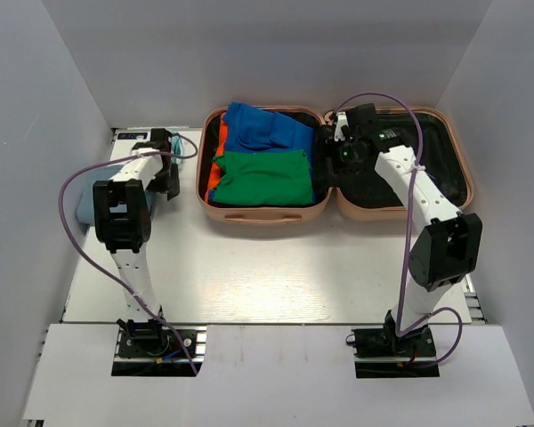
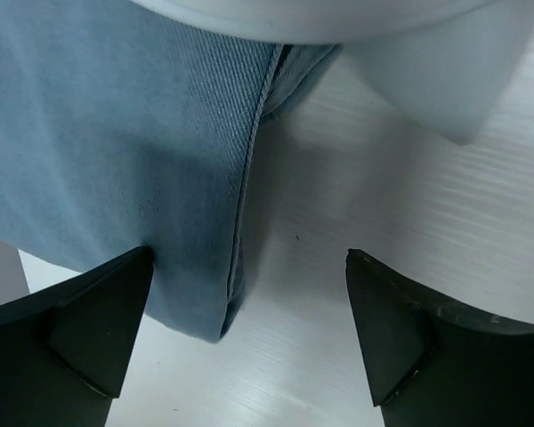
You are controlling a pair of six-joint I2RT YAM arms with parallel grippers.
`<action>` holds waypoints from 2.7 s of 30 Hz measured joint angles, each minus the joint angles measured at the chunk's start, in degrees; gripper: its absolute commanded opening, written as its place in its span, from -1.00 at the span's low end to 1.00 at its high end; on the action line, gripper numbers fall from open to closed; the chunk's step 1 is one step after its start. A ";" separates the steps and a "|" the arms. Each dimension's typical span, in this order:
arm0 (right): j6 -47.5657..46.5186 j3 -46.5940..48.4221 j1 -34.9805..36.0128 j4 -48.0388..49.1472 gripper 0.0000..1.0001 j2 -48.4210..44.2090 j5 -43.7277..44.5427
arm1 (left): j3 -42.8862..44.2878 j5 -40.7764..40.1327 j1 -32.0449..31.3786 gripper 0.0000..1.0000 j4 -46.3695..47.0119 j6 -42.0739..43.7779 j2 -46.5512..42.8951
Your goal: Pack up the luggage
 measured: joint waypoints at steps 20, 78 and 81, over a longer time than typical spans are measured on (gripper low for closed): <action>-0.02 -8.59 -1.40 -1.18 0.81 -4.79 1.18 | -2.95 -11.41 2.99 0.64 9.25 6.78 3.87; 6.21 -16.00 -1.86 3.26 0.81 -15.06 -5.53 | 28.02 9.62 6.91 -1.00 -23.37 -19.32 -18.49; 6.99 -16.33 -2.08 3.45 0.81 -15.91 -4.35 | 22.58 9.07 2.56 -1.00 -19.28 -23.32 -19.04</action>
